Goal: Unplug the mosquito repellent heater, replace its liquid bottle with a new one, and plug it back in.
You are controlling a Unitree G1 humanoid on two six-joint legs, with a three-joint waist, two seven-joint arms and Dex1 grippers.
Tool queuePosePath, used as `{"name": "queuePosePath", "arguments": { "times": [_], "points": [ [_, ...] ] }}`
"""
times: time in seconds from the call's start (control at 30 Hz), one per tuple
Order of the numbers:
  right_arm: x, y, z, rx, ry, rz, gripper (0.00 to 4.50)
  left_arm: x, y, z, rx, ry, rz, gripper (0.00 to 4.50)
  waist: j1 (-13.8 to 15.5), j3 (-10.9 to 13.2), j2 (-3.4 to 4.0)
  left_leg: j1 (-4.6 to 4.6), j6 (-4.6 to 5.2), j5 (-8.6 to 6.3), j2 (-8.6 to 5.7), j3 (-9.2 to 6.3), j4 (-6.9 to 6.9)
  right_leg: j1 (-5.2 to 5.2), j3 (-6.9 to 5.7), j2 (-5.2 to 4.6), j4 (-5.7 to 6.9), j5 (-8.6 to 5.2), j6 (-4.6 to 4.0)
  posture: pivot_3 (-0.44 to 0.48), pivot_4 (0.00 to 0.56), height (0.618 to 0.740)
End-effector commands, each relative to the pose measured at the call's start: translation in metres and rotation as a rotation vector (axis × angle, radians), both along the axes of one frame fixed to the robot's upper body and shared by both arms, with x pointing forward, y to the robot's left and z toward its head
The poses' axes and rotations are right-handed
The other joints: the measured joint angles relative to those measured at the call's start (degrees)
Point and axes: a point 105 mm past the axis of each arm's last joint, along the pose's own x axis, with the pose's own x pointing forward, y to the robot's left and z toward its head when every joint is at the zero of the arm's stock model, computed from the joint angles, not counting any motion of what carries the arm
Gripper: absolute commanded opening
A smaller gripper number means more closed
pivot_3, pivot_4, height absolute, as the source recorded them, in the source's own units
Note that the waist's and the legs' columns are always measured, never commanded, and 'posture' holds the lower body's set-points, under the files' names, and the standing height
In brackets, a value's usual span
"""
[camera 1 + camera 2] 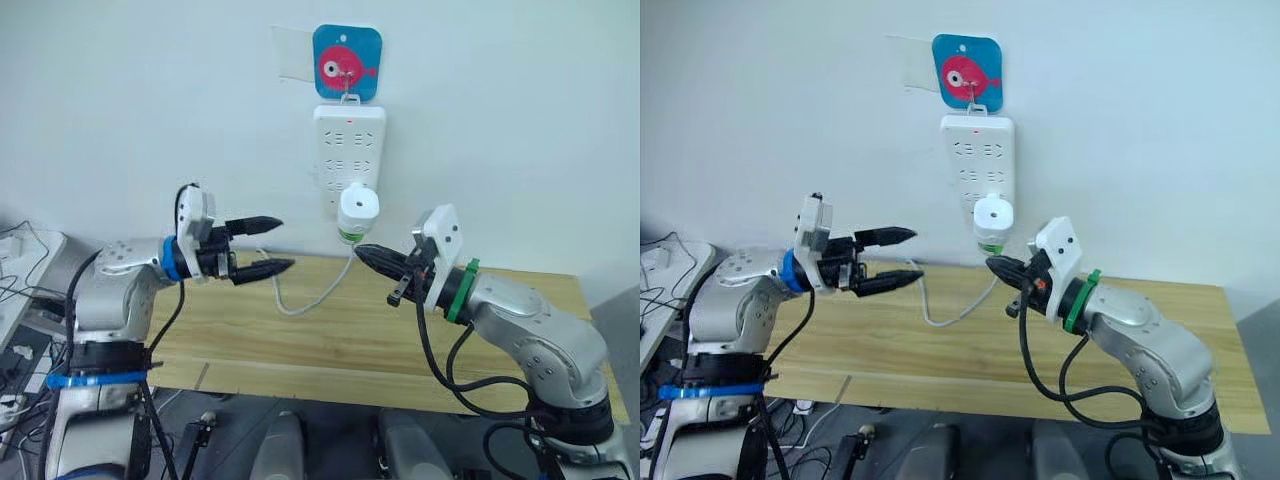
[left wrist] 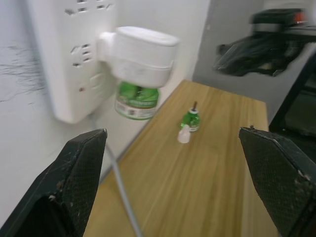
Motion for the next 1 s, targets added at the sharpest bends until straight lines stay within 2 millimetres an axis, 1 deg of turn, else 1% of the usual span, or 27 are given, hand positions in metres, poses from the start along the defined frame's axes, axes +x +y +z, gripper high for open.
{"name": "queuePosePath", "arguments": {
  "times": [0.03, 0.17, 0.27, 0.6, 0.83, 1.0],
  "points": [
    [0.007, 0.003, 0.011, 0.015, -0.072, -0.039, 0.00, -0.007, -0.013, 0.019, -0.044, -0.076, 0.002, 4.48, 0.33, -0.01, -0.02, 0.00, 0.00, 0.00, -0.01, -0.01, 0.00, 0.00, -0.03, 0.00, 0.00, 0.00, 0.00, 0.143, 0.167, 0.740],
    [0.015, 0.001, 0.012, 0.013, -0.087, -0.075, 0.00, -0.005, -0.020, 0.023, -0.074, -0.080, 0.017, 4.48, 0.42, -0.01, -0.02, 0.00, 0.00, -0.01, -0.02, 0.04, -0.01, 0.00, 0.01, 0.00, -0.04, 0.00, 0.00, 0.136, 0.168, 0.740],
    [0.019, -0.001, 0.012, 0.011, -0.092, -0.099, 0.00, -0.007, -0.023, 0.021, -0.080, -0.071, 0.010, 4.48, 0.41, -0.01, -0.02, 0.00, 0.00, -0.01, -0.02, 0.05, -0.02, 0.00, 0.01, 0.01, -0.03, 0.00, 0.00, 0.131, 0.168, 0.740],
    [0.024, -0.004, 0.017, 0.038, -0.095, -0.145, 0.00, -0.004, -0.022, 0.023, -0.086, -0.064, 0.010, 4.48, 0.35, -0.01, -0.02, 0.00, 0.00, -0.01, -0.02, 0.05, -0.01, 0.00, 0.01, 0.01, -0.03, 0.00, 0.00, 0.115, 0.167, 0.740],
    [0.033, -0.012, 0.022, 0.093, -0.078, -0.244, 0.00, -0.003, -0.023, 0.022, -0.087, -0.056, 0.003, 4.48, 0.18, -0.01, -0.02, 0.00, 0.00, -0.01, -0.02, 0.04, -0.01, 0.00, 0.00, 0.01, 0.00, 0.00, 0.00, 0.109, 0.170, 0.740],
    [0.033, -0.014, 0.020, 0.080, -0.072, -0.264, 0.00, -0.002, -0.023, 0.022, -0.089, -0.056, 0.001, 4.48, 0.13, -0.01, -0.02, 0.01, 0.00, -0.01, -0.02, 0.04, 0.01, 0.00, 0.01, 0.01, 0.02, 0.00, 0.00, 0.104, 0.170, 0.740]
  ]
}}
